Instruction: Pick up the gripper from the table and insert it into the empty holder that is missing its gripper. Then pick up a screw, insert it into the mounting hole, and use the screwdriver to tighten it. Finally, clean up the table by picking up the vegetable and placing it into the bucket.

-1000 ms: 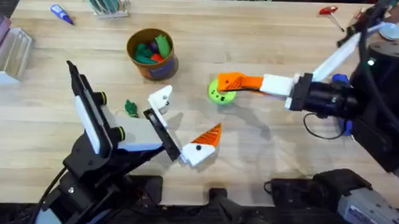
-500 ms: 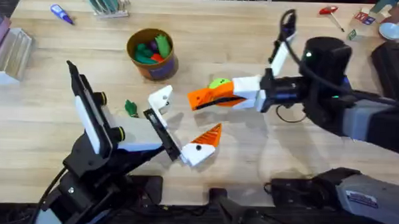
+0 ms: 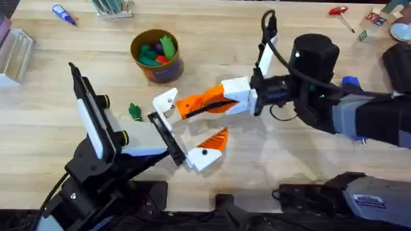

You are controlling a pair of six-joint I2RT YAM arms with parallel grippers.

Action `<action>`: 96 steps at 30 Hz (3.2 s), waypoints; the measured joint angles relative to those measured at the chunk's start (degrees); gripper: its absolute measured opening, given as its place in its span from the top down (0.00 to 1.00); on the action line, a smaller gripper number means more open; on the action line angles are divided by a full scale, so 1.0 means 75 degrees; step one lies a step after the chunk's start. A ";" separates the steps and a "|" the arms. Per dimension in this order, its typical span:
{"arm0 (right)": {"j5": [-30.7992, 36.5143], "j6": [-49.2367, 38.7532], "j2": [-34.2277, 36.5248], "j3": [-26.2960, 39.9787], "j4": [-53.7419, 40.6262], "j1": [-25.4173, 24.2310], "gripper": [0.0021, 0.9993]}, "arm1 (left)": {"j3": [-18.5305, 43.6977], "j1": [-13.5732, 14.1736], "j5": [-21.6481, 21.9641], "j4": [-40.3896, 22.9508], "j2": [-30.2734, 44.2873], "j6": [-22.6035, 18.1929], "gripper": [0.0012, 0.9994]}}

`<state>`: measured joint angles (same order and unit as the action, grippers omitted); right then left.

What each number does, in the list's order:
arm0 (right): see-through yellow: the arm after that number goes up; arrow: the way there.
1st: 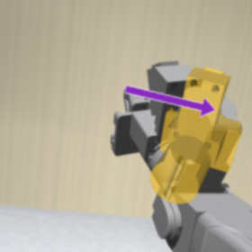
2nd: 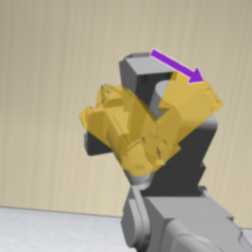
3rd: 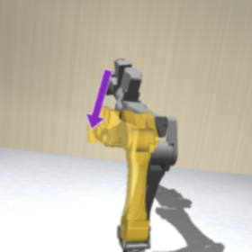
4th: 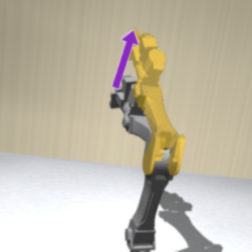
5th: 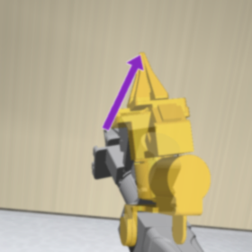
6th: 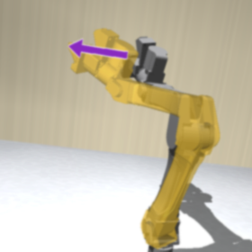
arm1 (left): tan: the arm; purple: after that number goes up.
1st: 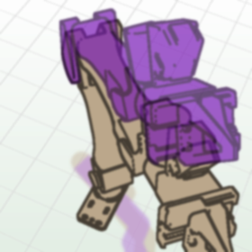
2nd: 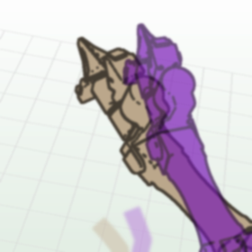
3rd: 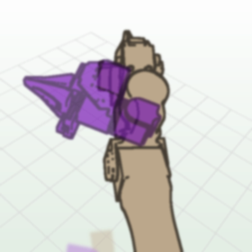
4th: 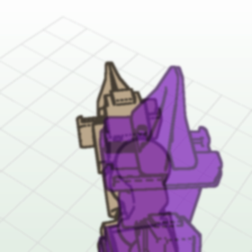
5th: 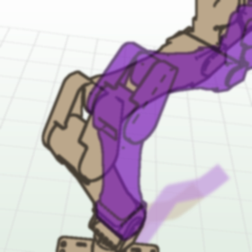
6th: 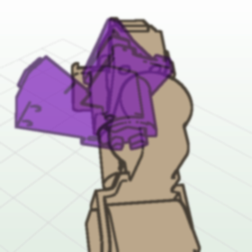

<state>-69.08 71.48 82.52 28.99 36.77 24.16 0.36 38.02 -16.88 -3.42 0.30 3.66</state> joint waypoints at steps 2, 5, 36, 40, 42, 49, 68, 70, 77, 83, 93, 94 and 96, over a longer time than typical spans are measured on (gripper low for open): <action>-0.0005 0.0019 0.0028 0.0183 0.0013 0.0078 0.99 | 0.0000 -0.0003 0.0041 -0.0002 0.0001 0.0000 0.01; 0.0006 0.0015 0.0029 0.0325 0.0013 0.0155 0.99 | 0.0000 -0.0003 0.0055 0.0000 0.0000 -0.0025 0.01; 0.0841 -0.2229 0.0315 0.0539 0.0181 0.0642 0.99 | 0.0000 -0.0034 0.0474 -0.0032 0.0002 0.0000 0.01; 0.1032 -0.2226 0.0365 0.0616 0.0181 0.0746 0.99 | 0.0000 -0.0061 0.0630 -0.0044 0.0003 0.0000 0.01; 0.1040 -0.2226 0.0486 0.0675 0.0196 0.0770 0.99 | 0.0000 -0.0081 0.0687 -0.0060 0.0003 0.0006 0.01; 0.1093 -0.2221 0.0848 0.0845 0.0308 0.0842 0.99 | 0.0000 -0.0073 0.0333 -0.0035 0.0003 0.0121 0.01; 0.1762 -0.2226 0.0920 0.0994 0.0323 0.1298 0.99 | 0.0000 -0.0118 0.0579 -0.0044 0.0003 0.0256 0.01; 0.1772 -0.2226 0.1074 0.1125 0.0323 0.1314 0.99 | 0.0000 -0.0138 0.0663 -0.0059 0.0003 0.0269 0.01; 0.1505 -0.2229 0.1706 0.1670 0.0326 0.1320 0.99 | 0.0000 -0.0175 0.0831 -0.0085 0.0003 0.0379 0.01; 0.1333 -0.2229 0.1915 0.1877 0.0315 0.1323 0.99 | 0.0000 -0.0192 0.0944 -0.0087 0.0003 0.0379 0.01; 0.1675 -0.2254 0.1915 0.1924 0.0271 0.1549 0.99 | 0.0000 -0.0219 0.1177 -0.0114 0.0003 0.0408 0.01; 0.1677 -0.2257 0.1912 0.1927 0.0269 0.1551 0.99 | 0.0000 -0.0219 0.1180 -0.0112 0.0003 0.0408 0.01; 0.1661 -0.2279 0.1912 0.1927 0.0268 0.1547 0.99 | 0.0000 -0.0219 0.1183 -0.0111 0.0003 0.0408 0.01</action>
<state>-56.62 54.39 96.86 43.44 38.79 35.77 0.36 36.38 -8.01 -4.25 0.32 6.72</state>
